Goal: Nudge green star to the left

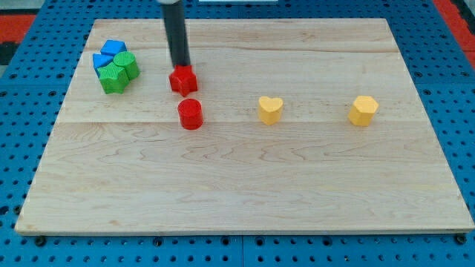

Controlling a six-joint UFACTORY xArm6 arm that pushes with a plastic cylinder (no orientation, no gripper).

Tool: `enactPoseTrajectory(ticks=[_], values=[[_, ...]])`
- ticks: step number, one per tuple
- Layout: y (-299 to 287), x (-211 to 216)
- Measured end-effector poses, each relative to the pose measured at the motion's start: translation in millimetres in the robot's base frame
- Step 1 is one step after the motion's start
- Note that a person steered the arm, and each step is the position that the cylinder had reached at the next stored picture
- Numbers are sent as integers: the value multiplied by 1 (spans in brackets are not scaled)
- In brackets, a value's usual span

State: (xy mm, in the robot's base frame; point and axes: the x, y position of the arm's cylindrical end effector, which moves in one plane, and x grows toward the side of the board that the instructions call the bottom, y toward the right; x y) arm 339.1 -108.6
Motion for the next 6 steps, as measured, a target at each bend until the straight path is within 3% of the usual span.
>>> enactPoseTrajectory(ticks=[2,3,4,5,6], values=[[68,-8],[25,11],[-65,18],[-114,34],[-120,9]])
